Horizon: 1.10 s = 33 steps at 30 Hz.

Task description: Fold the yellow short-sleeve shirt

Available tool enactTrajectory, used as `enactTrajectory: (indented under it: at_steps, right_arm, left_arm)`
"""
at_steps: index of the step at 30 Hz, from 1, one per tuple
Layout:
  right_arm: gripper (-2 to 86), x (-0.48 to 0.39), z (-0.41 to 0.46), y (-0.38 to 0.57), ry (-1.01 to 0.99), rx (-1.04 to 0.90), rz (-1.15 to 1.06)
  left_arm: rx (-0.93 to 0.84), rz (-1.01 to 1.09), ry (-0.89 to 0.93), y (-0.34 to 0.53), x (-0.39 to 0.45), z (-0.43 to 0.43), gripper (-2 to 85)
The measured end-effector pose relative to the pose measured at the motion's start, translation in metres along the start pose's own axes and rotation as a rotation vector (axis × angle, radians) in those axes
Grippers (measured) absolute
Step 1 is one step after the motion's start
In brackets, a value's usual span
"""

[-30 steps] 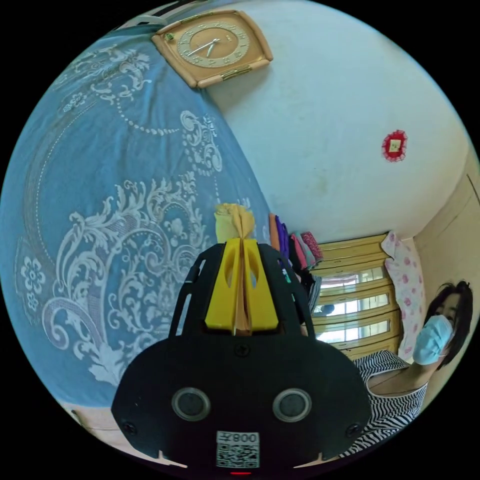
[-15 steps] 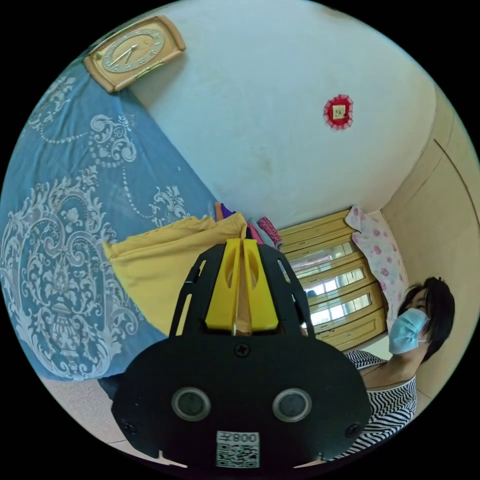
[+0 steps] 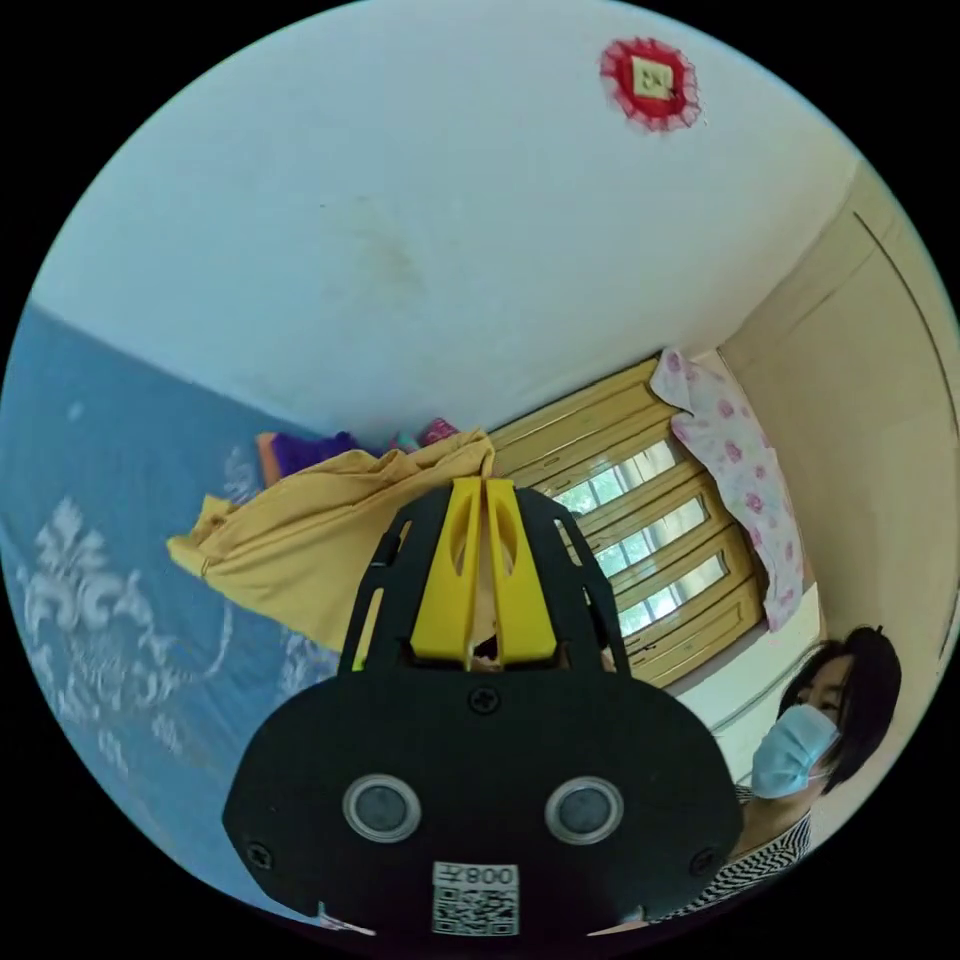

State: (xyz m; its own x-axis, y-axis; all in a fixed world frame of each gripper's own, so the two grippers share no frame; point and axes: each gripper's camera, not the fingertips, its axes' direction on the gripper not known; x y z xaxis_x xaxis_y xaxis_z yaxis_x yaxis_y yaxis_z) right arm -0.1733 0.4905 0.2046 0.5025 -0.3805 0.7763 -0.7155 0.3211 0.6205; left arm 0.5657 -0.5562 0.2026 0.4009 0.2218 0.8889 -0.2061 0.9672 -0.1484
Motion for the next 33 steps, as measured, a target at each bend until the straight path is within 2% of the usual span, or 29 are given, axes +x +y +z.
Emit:
enactTrajectory:
  at_steps: [4,8,11,13,16,19,22,25,33]
  right_arm:
    - [0.6,0.037,-0.068,-0.068,0.155,0.101,-0.13]
    - [0.7,0.115,-0.083,-0.082,0.33,0.084,-0.131]
    - [0.7,0.224,-0.066,-0.075,0.504,0.011,-0.014]
    - [0.7,0.32,-0.038,-0.067,0.614,-0.128,0.113]
    - [0.6,0.394,-0.001,-0.056,0.657,-0.3,0.165]
    - [0.8,0.41,0.026,-0.059,0.751,-0.375,0.069]
    - [1.0,0.441,0.051,-0.06,0.753,-0.476,0.057]
    - [1.2,0.464,0.065,-0.06,0.765,-0.512,0.045]
    - [1.3,0.521,0.118,-0.06,0.84,-0.645,0.009]
  left_arm:
    - [-0.037,0.13,0.041,-0.14,0.051,0.085,0.4]
    - [-0.1,0.114,0.022,-0.237,0.038,0.152,0.4]
    - [-0.196,0.031,-0.129,-0.281,-0.004,0.191,0.4]
    - [-0.273,-0.068,-0.219,-0.298,-0.037,0.204,0.4]
    - [-0.314,-0.144,-0.27,-0.326,-0.055,0.2,0.5]
    - [-0.306,-0.13,-0.238,-0.367,-0.038,0.184,0.4]
    - [-0.3,-0.099,-0.251,-0.411,-0.005,0.171,0.4]
    - [-0.277,-0.073,-0.231,-0.452,0.032,0.161,0.3]
    - [-0.329,-0.071,-0.374,-0.524,0.103,0.143,0.9]
